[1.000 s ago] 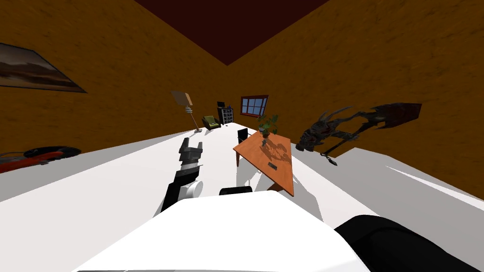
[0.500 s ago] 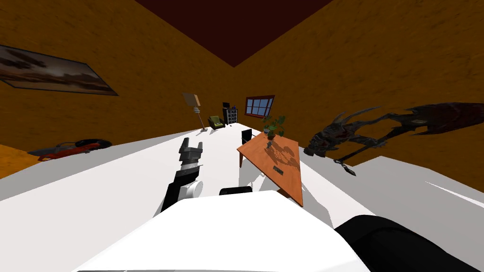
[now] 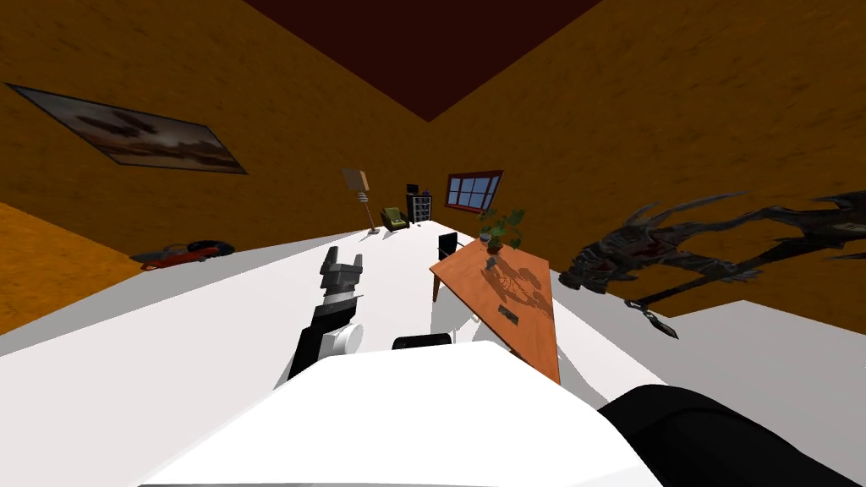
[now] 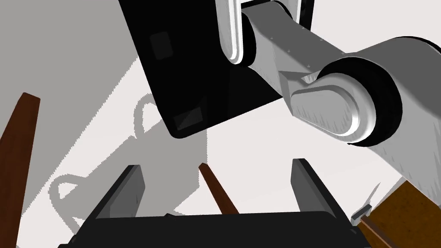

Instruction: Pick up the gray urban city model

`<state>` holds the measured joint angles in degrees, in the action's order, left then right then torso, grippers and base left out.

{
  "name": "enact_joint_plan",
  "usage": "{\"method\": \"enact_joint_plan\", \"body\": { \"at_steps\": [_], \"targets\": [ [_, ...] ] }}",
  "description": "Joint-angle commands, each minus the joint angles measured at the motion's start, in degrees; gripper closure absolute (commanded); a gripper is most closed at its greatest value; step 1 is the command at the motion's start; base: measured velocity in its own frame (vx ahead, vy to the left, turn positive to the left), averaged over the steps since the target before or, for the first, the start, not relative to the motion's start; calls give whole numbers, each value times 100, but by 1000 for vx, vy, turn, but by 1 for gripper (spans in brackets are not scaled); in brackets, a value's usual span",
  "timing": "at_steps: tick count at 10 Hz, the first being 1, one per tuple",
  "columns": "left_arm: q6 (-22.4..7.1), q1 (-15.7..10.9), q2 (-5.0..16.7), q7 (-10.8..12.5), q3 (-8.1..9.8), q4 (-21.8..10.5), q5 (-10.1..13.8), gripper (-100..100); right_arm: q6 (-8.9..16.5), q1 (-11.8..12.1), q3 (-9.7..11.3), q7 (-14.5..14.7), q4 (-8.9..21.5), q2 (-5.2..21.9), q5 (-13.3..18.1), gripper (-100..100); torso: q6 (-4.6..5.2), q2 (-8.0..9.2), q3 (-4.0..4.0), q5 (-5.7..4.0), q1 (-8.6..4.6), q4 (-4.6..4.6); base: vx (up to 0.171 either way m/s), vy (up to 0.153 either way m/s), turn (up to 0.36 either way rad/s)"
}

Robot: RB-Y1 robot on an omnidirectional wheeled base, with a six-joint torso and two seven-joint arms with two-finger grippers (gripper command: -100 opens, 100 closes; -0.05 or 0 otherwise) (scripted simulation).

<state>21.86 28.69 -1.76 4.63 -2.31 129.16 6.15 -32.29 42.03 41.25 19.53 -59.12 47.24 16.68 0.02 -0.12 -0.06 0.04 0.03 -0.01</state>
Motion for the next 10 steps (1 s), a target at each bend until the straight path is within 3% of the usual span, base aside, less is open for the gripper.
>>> {"method": "enact_joint_plan", "body": {
  "at_steps": [1,3,10],
  "targets": [
    [0,0,0,0,0,0,0,0,53,-4,88,-45,110,162,49,-100,0,0,0,0,0,0,54,19,112],
    [0,0,0,0,0,0,0,0,42,-136,375,-45,697,401,279,-100,-2,-3,-1,0,2,0,85,29,331],
    [0,1,0,0,1,0,0,0,19,-426,740,-79,1659,675,616,-100,7,8,4,-3,-5,1,71,-3,139]
  ]
}}
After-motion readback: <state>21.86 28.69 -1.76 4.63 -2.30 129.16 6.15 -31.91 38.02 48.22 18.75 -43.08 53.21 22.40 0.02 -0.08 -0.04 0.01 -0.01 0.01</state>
